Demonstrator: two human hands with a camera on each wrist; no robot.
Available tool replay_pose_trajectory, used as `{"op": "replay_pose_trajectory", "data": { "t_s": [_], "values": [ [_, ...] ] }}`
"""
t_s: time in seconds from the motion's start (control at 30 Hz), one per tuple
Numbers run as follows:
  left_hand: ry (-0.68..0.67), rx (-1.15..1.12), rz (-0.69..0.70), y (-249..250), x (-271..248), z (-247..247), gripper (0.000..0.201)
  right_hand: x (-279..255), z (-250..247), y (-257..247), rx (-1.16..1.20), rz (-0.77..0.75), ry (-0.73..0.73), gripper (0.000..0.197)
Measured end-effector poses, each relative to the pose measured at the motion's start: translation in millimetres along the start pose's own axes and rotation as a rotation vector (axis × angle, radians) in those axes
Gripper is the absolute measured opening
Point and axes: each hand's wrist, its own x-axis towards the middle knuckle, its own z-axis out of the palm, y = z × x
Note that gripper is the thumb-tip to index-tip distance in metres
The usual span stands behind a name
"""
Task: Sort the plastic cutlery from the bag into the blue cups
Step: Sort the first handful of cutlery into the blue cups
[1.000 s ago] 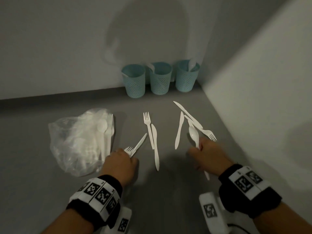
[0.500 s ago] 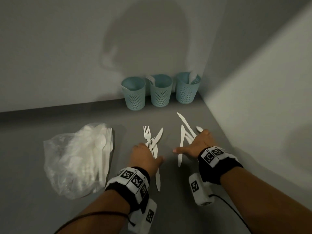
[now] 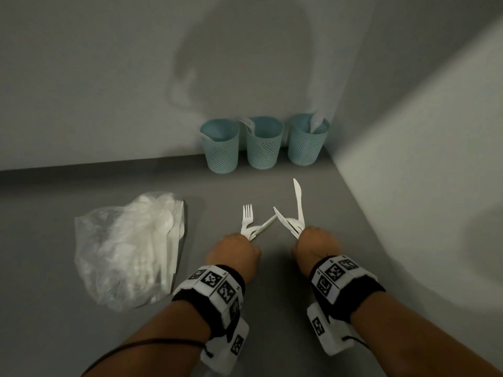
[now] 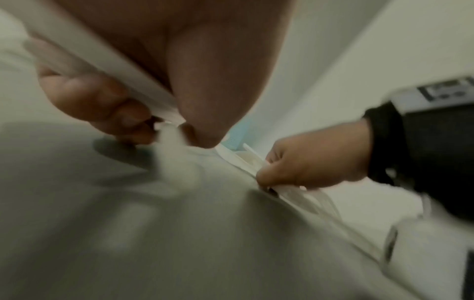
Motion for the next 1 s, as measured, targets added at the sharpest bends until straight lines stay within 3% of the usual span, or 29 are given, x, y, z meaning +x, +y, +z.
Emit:
{"op": "replay_pose_trajectory", "data": {
  "t_s": [0.13, 0.17, 0.27, 0.37, 0.47, 0.53, 0.8, 0.9, 1.0],
  "values": [
    [0.001, -0.306, -0.016, -9.6, -0.7, -9.7, 0.022, -3.3, -16.6, 4.2, 0.008, -0.079, -0.123, 0.017],
    [-0.016, -0.420, -0.004, -13.3, -0.3, -10.3, 0.021, -3.2, -21.8, 7.1, 0.079, -0.103, -0.193, 0.011],
    [-0.030, -0.719, 0.031, -20.4, -2.0, -13.8, 0.015, -1.8, -35.3, 15.9, 0.358, -0.185, -0.340, 0.023],
    [0.013, -0.834, 0.066, -18.8, -8.6, -23.2, 0.024, -6.4, -47.5, 15.7, 0.693, -0.176, -0.351, 0.020],
    [-0.101, -1.045, 0.153, -4.9, -21.7, -31.9, 0.042, -16.3, -57.0, 1.5, 0.966, -0.163, -0.372, 0.015],
    [-0.123, -1.129, 0.206, 3.1, -25.8, -33.6, 0.039, -22.1, -59.0, -9.5, 1.063, -0.195, -0.406, 0.018],
    [-0.254, -1.237, 0.112, -4.8, -18.3, -38.4, 0.030, -28.1, -50.2, -23.9, 1.060, -0.277, -0.389, 0.033],
    [-0.285, -1.222, 0.120, -9.5, -19.0, -39.9, 0.031, -29.1, -55.9, -21.7, 1.016, -0.274, -0.398, 0.024],
    [-0.263, -1.212, 0.108, -8.1, -20.7, -38.6, 0.028, -24.0, -52.6, -23.9, 1.039, -0.222, -0.281, 0.019]
  ]
}}
